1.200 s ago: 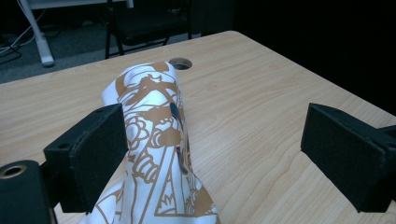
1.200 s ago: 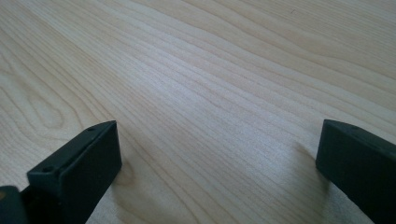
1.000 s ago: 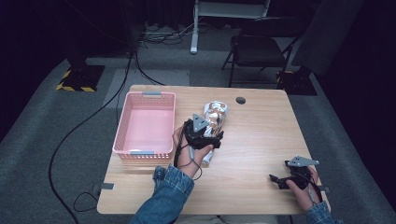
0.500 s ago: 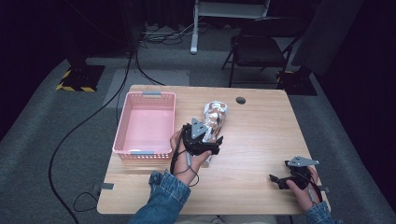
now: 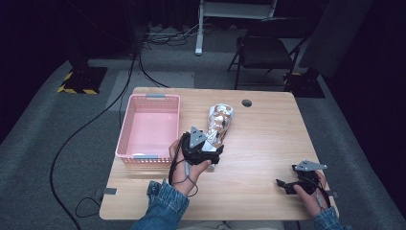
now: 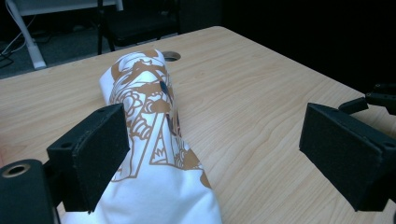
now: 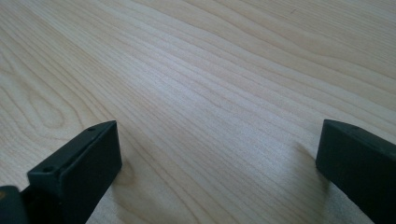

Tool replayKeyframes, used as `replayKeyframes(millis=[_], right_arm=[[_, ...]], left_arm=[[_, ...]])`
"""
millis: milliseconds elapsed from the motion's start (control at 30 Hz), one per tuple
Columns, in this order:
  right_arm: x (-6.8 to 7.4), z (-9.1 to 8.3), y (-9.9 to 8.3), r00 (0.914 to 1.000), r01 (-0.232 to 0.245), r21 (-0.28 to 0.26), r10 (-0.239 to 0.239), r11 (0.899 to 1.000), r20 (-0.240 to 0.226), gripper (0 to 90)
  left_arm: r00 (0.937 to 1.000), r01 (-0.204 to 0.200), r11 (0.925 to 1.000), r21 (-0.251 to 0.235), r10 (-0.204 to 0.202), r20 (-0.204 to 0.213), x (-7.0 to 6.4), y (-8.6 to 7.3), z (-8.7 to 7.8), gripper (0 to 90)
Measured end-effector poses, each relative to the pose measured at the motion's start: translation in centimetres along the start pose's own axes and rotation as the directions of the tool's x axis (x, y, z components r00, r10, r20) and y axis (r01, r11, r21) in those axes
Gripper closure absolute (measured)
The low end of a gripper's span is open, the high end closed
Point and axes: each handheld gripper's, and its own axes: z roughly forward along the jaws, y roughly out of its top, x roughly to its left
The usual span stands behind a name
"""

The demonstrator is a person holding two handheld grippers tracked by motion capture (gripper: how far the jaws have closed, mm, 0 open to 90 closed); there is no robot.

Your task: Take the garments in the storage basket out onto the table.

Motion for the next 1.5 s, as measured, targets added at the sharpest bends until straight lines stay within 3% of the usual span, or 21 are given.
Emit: replayKeyframes(millis=[333,1500], right_arm=[[0.0,0.0,0.0,1.0,0.0,0.0,0.0,1.0,0.0,0.0],[0.0,0.0,0.0,1.0,0.0,0.0,0.0,1.0,0.0,0.0]], left_arm=[[0.9996,-0.016,0.9998,0.014,0.016,0.024,-0.1,-1.0,-0.6,8.9],[0.9994,-0.02,0.9993,0.031,0.02,-0.026,1.6,-4.4,-4.0,9.2]])
